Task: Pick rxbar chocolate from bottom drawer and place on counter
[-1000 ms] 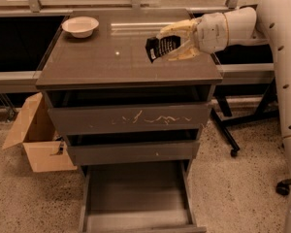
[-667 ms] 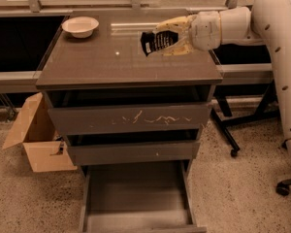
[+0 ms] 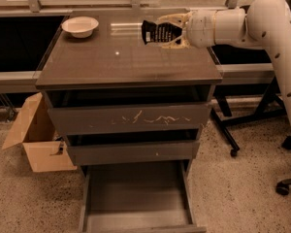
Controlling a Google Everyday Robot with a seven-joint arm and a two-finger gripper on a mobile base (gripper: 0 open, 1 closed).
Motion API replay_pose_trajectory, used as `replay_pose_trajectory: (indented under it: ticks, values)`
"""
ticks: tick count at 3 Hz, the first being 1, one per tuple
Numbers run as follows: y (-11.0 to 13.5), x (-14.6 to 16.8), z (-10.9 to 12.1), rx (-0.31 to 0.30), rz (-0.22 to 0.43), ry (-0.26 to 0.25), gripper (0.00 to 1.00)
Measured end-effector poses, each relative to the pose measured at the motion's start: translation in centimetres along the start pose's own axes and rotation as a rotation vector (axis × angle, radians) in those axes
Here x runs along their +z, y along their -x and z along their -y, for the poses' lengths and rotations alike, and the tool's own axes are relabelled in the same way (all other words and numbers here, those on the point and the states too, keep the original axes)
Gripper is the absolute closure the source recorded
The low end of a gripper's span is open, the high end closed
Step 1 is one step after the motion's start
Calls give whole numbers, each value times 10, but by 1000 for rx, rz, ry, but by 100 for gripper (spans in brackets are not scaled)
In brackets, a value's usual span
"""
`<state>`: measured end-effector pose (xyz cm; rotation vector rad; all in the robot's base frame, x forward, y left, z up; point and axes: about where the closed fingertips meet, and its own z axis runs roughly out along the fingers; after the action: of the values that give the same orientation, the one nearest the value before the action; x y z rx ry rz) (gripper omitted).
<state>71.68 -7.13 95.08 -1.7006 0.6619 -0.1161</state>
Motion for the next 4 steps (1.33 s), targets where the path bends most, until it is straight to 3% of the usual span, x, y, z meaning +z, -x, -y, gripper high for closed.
replay_pose_trajectory:
  ticks: [2, 3, 4]
  values:
    - [-27, 15, -2, 208, 46, -33, 100]
    - [-37, 21, -4, 262, 70, -31, 100]
    - [-47, 32, -9, 311, 97, -18, 82]
